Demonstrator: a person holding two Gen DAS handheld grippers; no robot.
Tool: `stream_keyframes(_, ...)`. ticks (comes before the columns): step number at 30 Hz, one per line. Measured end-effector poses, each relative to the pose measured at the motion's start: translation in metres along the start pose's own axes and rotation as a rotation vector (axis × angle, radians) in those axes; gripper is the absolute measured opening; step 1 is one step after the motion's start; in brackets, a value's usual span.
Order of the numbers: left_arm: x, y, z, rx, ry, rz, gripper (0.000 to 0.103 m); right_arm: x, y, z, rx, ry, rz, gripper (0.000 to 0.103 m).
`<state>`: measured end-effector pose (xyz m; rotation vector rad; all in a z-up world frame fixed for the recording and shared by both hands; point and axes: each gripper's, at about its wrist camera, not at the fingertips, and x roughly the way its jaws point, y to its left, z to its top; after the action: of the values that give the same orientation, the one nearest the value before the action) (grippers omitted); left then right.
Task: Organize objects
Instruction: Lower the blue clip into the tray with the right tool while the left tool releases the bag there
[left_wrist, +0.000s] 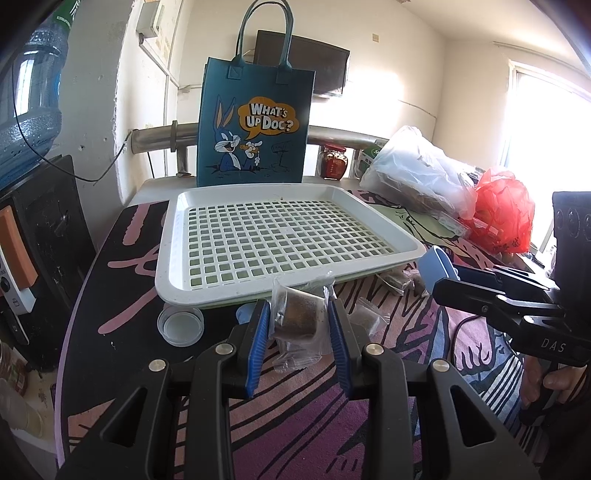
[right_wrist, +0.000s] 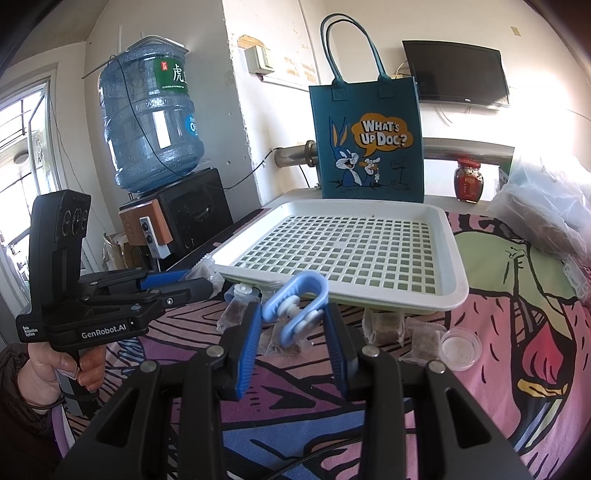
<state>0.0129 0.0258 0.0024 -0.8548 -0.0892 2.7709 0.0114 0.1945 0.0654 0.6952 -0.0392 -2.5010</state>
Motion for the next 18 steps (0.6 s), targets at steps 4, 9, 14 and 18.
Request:
stream_keyframes(4,0.007,0.004,0.0,-0.019,0.039,0.022,0.031,0.007,-0.007,0.0,0.043,0.035,0.013,0.034)
stream_keyframes(9,0.001,0.007,0.008,0.003,0.079,0.039,0.031,-0.008,-0.011,0.017,0.06,0.035,0.017,0.034)
stream_keyframes(14,-0.011,0.019,0.047,0.036,0.02,0.072,0.031,-0.028,-0.013,0.056,0.021,-0.042,0.042,0.034)
stream_keyframes(18,0.011,0.039,0.071,-0.02,0.047,0.057,0.031,-0.005,-0.028,0.08,0.051,-0.02,0.052,0.034)
